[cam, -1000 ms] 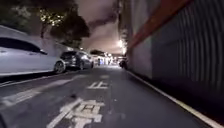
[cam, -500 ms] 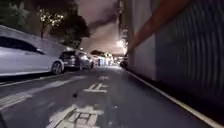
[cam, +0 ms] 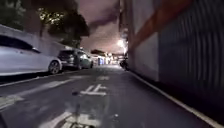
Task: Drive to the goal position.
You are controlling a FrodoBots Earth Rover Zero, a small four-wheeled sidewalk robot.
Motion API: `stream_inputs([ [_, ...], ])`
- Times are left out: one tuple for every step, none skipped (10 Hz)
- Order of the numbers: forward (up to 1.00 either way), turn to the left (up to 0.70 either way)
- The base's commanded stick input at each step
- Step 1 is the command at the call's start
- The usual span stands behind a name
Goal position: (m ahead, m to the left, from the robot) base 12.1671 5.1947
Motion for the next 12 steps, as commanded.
stream_inputs([
  [0.45,0.00],
  [0.45,0.00],
  [0.45,0.00],
  [0.45,0.00],
  [0.45,0.00],
  [0.45,0.00],
  [0.45,0.00],
  [0.45,0.00],
  [0.45,0.00],
  [0.45,0.00],
  [0.45,0.00],
  [0.45,0.00],
])
